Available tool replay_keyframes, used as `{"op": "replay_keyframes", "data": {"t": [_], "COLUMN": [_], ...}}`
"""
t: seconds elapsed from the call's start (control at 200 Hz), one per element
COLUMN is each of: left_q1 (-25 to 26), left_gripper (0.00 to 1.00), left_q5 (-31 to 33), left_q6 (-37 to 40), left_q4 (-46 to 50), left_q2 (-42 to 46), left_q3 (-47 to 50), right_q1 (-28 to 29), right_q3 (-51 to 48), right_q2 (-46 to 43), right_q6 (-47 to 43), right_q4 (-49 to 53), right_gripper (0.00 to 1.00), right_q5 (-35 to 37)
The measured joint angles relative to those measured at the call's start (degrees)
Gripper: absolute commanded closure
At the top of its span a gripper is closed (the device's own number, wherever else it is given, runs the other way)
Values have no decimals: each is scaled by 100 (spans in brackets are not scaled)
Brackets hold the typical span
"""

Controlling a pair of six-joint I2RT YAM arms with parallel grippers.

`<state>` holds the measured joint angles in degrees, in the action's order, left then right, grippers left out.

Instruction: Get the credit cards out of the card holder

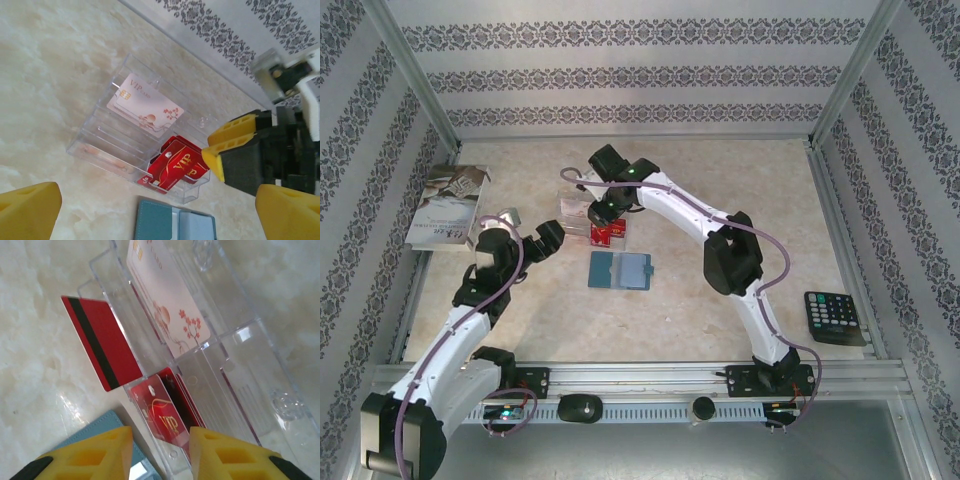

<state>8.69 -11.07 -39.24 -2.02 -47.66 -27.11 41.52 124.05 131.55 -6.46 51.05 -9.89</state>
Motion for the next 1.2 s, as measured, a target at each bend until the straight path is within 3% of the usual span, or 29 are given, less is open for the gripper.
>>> {"op": "replay_keyframes", "data": {"t": [0.395, 1.199], "left_q1": [0, 0], "left_gripper": [0, 0], "left_q5": [131, 127], "left_q6": [2, 2], "left_q4": [59, 63], "left_q2": [85, 28], "left_q3": [0, 0], "right_q1": [28, 46], "right_q3": [608, 706], "right_q2": [219, 516], "right_q6": [-262, -297], "right_q4": [782, 890], "right_gripper": [70, 69], "right_q5": [168, 411]}}
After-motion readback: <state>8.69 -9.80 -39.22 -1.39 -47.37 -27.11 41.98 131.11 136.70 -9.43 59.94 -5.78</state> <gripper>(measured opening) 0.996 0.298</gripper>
